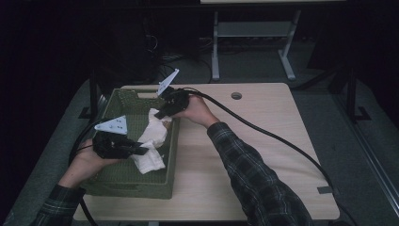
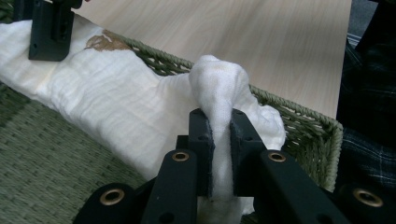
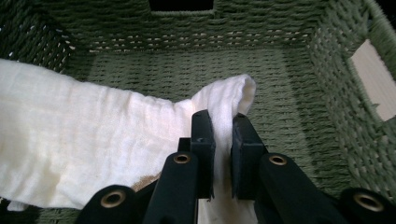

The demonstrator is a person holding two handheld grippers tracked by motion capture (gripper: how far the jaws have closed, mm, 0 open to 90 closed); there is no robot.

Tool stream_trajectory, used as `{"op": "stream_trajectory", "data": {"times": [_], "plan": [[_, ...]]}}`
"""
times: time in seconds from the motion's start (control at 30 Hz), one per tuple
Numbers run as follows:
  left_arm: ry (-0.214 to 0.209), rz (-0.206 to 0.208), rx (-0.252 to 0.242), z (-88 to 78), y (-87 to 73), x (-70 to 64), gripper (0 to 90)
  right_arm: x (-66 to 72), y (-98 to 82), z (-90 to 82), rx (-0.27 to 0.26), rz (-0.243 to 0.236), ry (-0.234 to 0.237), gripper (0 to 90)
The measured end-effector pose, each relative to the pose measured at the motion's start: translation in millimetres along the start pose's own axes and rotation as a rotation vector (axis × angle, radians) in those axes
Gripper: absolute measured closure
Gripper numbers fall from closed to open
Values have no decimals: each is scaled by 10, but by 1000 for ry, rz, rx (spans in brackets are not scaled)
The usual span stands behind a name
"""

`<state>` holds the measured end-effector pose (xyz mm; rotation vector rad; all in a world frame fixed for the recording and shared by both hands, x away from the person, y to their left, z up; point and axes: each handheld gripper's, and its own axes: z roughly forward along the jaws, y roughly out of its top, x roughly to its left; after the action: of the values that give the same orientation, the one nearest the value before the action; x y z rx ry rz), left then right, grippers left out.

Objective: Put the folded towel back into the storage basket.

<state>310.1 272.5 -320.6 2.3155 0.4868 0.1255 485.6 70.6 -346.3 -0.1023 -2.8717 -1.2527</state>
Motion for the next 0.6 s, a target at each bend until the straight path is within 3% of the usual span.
{"op": "stream_trajectory", "data": {"times": [0.3,0.5,0.6], "plan": [[-36,-6,13,125,-56,2,790,17,-38,93,17,1,18,815],[-23,-26,-1,165,-73,20,528,-5,-58,129,26,5,12,816],[3,-41,-15,169,-71,50,446,-25,-64,148,33,-2,2,816]]}}
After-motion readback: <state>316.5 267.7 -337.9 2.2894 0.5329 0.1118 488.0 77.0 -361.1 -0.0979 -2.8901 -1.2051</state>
